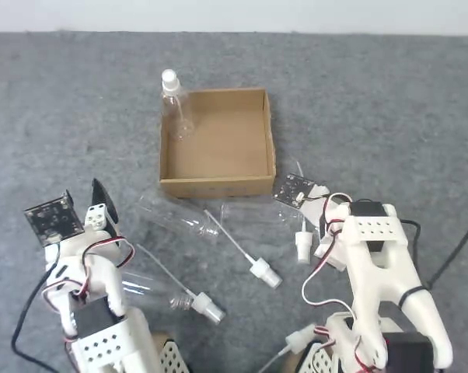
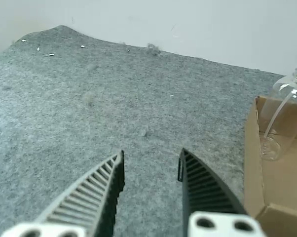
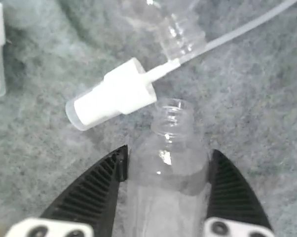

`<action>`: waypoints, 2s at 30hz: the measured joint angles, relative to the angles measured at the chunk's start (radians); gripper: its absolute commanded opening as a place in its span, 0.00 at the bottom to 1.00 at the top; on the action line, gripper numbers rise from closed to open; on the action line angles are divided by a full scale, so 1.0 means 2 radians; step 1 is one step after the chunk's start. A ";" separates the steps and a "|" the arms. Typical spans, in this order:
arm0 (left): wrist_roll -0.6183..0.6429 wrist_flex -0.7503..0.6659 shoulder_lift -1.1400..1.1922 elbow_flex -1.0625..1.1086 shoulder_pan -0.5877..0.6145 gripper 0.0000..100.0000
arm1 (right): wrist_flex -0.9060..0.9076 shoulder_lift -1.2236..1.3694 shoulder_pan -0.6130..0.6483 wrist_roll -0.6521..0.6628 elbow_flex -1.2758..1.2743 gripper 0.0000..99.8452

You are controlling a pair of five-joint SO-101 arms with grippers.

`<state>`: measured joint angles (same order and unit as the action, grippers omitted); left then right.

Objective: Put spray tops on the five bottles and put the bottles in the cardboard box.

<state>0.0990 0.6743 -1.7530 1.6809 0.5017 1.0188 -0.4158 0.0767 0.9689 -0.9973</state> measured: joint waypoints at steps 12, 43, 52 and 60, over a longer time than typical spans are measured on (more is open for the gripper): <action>0.000 0.000 0.000 0.000 0.000 0.17 | 0.027 0.000 -0.010 0.002 0.006 0.01; 0.000 0.000 0.000 0.000 0.000 0.17 | 0.235 -0.041 0.158 -0.499 0.191 0.01; 0.000 0.000 0.000 0.000 0.000 0.17 | 0.239 -0.198 0.159 -0.501 0.143 0.01; 0.000 0.000 0.000 0.000 0.000 0.17 | 0.189 -0.285 0.143 -0.501 0.089 0.01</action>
<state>0.0990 0.6743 -1.7530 1.6809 0.5017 1.3963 -0.9866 0.3621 -0.0330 -0.8193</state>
